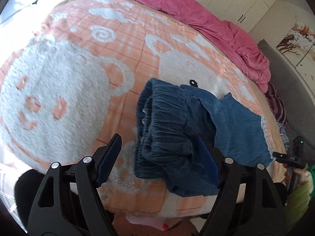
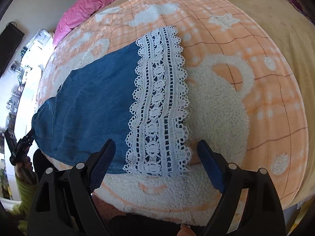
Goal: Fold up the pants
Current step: 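Press the folded denim flat with the left gripper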
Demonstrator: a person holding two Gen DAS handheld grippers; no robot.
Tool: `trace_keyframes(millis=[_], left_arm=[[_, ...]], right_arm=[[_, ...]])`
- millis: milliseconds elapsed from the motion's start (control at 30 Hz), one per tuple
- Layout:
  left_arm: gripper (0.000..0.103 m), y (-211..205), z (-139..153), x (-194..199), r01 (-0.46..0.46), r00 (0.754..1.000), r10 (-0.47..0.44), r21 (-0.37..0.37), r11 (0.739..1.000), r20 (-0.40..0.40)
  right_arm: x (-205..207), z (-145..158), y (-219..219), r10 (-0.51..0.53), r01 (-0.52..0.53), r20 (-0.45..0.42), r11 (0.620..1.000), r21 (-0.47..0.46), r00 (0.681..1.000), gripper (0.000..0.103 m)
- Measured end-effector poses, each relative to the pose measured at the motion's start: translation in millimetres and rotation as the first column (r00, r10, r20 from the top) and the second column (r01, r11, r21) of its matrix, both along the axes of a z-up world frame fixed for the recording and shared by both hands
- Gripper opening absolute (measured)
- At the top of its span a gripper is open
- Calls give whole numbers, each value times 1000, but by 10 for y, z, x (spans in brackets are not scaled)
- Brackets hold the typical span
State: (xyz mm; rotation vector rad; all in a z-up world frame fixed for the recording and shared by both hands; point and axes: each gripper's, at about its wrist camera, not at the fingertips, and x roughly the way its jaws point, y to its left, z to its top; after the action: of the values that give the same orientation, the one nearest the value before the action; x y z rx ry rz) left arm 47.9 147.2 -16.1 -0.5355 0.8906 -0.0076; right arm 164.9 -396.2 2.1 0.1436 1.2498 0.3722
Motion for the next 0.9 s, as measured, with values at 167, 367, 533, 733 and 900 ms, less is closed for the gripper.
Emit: trace_keyframes(millis=[167, 367, 533, 733, 900], left_arm=[[31, -183, -40, 29, 11, 1000, -11, 77, 997, 11], [22, -12, 200, -65, 26, 998, -33, 141, 990, 45], [30, -112, -68, -22, 58, 998, -52, 156, 986, -42], [64, 23, 121, -145, 13, 1000, -9, 206, 978, -19], [70, 28, 542, -369, -43, 997, 18, 325, 945, 81]], right_arm=[[-30, -17, 99, 40, -39, 2, 996, -74, 999, 81], [-123, -63, 277, 120, -115, 7, 964, -242, 993, 81], [-139, -62, 312, 130, -124, 5, 951, -283, 991, 81], [-321, 327, 229, 98, -52, 162, 962, -267, 982, 81], [-468, 617, 383, 106, -52, 276, 979, -195, 955, 81]])
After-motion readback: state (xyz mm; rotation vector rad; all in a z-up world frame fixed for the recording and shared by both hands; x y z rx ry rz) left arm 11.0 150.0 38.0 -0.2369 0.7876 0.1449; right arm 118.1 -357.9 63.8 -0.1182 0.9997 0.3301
